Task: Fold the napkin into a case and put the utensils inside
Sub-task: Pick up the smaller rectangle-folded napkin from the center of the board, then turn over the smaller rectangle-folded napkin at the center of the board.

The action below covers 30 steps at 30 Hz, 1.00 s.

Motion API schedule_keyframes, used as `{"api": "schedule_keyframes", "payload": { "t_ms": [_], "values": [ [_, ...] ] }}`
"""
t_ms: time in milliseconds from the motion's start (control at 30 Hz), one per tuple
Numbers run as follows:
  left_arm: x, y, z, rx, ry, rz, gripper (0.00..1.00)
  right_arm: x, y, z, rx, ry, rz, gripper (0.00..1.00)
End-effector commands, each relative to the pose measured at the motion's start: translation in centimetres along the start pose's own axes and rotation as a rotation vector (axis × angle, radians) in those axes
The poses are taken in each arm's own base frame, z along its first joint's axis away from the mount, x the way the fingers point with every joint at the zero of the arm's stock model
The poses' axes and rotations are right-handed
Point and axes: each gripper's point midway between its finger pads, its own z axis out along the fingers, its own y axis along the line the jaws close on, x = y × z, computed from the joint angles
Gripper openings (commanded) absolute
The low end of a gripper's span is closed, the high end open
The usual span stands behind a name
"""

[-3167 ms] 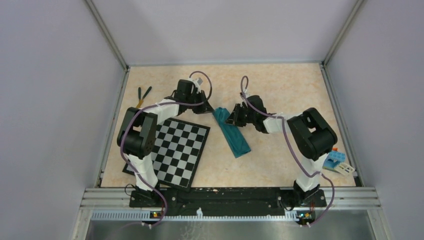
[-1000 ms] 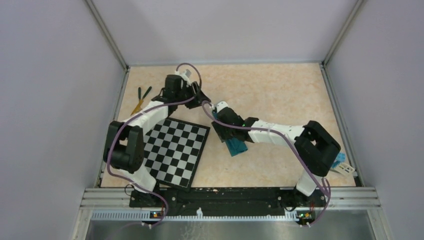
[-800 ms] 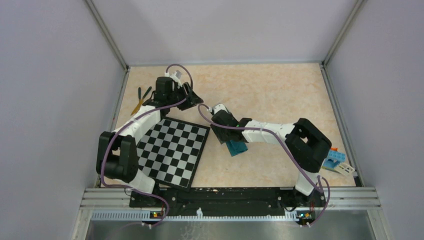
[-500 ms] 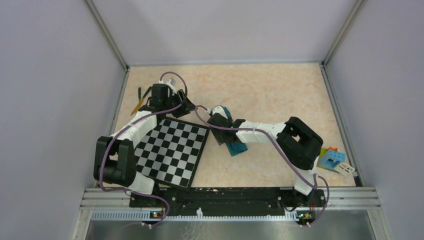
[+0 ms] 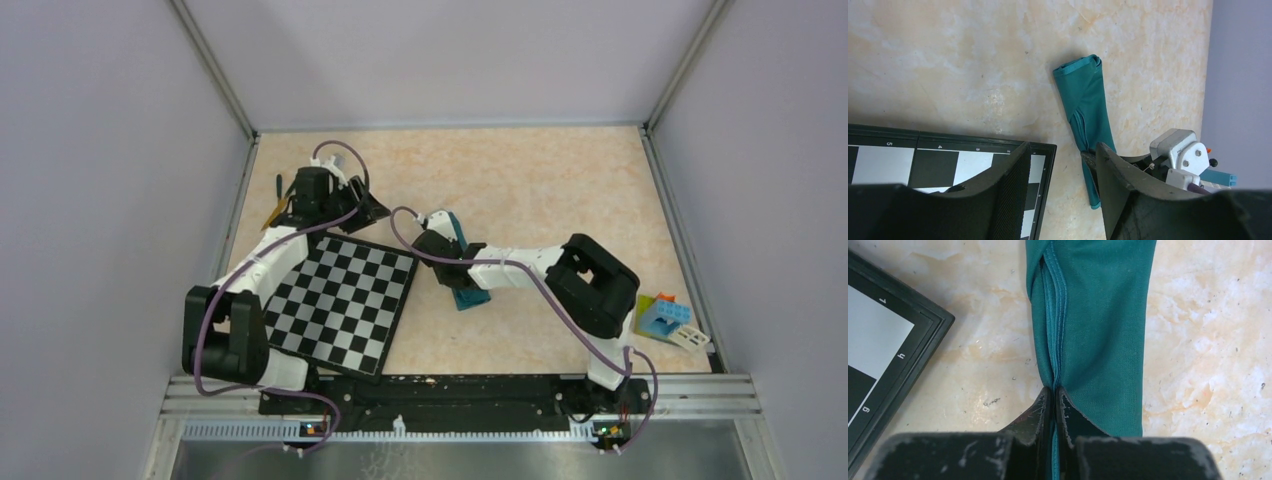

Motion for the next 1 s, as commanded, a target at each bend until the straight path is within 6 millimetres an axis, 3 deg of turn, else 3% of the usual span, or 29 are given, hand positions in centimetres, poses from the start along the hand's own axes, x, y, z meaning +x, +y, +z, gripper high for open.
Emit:
{"api": "schedule_keyframes", "payload": {
  "t_ms": [0,200,433,633,900,967],
  "values": [
    [-0.9,-0.7,-1.5,0.013,-0.055,0.045,0.56,1.7,-0.2,0.1,-0.001,0.035,-0.034,0.0],
    [-0.2,-0.2,-1.7,0.004,-0.043,0.045,0.56,-3.3,3.0,-5.4,-0.341,-0.023,0.116,0.0],
    [0.8,-0.3,-1.5,0.03,-0.016,0.026,0.55,-4.5,3.9,-9.0,-0.858,0.052,0.622,0.0],
    [1.0,-1.1,-1.6,0.063,-0.002,0.028,0.53,-3.2,1.0,-8.3,-1.052,0.045,0.851,0.0],
    [2.8,-3.2,-0.4,0.139,0.063,0.069,0.53,1.1,-4.3,-5.7,-1.003,0.063,0.878,0.0],
    [3.8,-4.4,0.4,0.178,0.1,0.093,0.53,2.0,-6.0,-4.8,-0.97,0.072,0.886,0.09]
  ]
}}
